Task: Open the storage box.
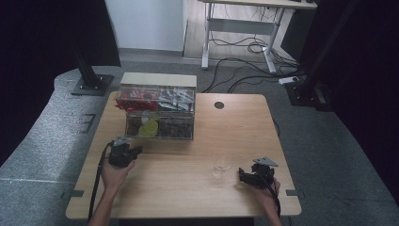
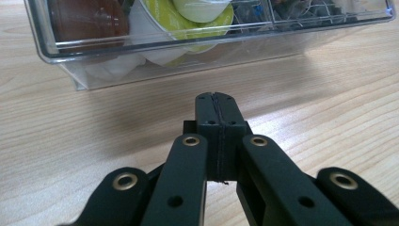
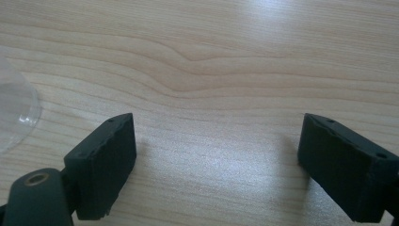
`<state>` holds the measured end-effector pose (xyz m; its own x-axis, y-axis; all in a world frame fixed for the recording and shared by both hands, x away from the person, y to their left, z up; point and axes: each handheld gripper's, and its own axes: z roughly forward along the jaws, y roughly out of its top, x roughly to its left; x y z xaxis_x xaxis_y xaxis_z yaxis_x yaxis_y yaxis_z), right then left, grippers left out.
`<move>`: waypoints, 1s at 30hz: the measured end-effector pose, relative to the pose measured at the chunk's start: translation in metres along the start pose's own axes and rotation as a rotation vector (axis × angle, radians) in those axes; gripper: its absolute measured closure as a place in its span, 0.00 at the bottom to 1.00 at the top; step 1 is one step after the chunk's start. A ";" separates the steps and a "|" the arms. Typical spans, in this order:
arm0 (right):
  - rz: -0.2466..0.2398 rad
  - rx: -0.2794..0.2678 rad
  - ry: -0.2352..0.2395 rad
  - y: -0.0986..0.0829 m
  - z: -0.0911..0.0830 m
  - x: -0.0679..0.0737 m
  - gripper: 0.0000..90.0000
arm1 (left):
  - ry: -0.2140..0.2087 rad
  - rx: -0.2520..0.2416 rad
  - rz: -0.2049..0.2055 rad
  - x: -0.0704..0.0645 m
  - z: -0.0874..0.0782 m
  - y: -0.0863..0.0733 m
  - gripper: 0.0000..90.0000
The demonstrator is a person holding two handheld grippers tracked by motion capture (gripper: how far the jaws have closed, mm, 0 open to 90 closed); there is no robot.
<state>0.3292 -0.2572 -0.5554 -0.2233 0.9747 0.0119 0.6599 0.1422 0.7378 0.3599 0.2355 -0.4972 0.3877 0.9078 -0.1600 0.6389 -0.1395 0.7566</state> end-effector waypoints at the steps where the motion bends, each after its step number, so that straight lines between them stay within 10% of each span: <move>1: 0.000 0.000 0.000 0.000 0.000 0.000 0.14 | 0.001 -0.009 -0.001 0.000 0.001 0.000 1.00; 30: 0.002 -0.001 -0.001 0.000 0.000 0.000 0.14 | 0.025 -0.011 -0.046 0.019 0.014 0.017 1.00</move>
<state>0.3290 -0.2574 -0.5553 -0.2213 0.9751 0.0122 0.6598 0.1405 0.7382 0.3870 0.2445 -0.4966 0.3409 0.9229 -0.1791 0.6483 -0.0928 0.7557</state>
